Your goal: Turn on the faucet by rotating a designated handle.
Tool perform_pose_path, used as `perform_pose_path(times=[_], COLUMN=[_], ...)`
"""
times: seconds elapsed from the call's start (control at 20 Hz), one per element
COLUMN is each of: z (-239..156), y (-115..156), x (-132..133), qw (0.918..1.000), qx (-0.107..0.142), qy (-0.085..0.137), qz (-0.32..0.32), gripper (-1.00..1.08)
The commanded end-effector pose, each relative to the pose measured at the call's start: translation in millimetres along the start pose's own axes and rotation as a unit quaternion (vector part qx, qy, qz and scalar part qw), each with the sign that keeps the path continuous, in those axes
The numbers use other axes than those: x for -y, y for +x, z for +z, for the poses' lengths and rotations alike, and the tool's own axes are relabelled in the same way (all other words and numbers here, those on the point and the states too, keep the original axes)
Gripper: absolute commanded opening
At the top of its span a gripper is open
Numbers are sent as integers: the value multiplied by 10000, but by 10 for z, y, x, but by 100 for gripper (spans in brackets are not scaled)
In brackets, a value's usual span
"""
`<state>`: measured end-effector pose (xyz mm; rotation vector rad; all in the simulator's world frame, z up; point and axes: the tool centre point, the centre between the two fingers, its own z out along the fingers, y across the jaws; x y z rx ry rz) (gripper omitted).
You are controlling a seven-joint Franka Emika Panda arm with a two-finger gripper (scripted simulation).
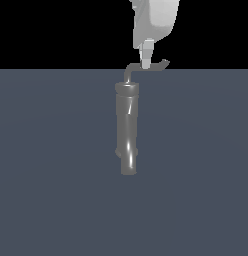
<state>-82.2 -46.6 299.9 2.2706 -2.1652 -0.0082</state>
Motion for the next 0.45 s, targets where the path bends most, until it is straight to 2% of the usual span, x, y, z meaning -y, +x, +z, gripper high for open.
perform_pose_path(times=[0.0,0.4], z=[1,0], y=[276,553], x=[65,213], qw=[9998,9997], qx=[-7,-4], qy=[34,33], qz=[181,243], gripper=[-100,-100])
